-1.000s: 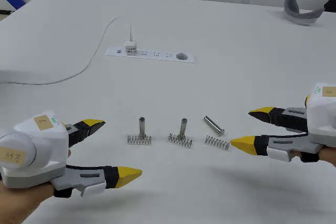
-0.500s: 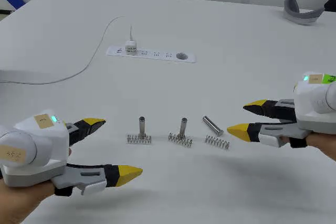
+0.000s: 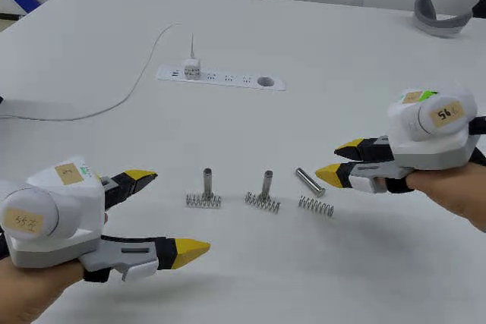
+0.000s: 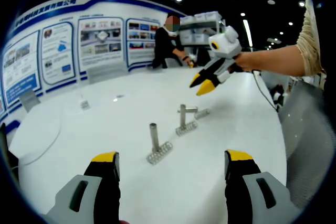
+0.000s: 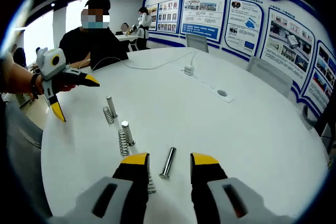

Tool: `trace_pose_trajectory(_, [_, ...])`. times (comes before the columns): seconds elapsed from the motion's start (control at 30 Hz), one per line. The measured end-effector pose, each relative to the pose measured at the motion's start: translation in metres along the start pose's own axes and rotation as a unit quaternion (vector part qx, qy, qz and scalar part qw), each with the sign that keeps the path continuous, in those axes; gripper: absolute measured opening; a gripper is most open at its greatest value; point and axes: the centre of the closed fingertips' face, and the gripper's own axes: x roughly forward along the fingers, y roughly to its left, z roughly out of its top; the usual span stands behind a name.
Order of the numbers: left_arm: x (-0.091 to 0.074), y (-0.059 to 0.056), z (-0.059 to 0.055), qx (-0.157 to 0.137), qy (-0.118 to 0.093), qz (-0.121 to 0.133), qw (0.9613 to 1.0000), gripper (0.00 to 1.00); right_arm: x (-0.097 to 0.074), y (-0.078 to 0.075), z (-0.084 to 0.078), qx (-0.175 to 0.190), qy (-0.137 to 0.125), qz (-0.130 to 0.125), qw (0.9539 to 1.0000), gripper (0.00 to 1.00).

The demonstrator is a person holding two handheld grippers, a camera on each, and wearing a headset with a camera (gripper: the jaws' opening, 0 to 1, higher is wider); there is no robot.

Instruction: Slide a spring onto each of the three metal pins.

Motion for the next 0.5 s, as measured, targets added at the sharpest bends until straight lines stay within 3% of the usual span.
trace_pose_trajectory(0.5, [0.001,0.0,-0.002,-0.003,0.002,0.002,1.0,0.84,0.028,-0.007,-0.011,0.008,0.049,-0.012,0.9987,0.27])
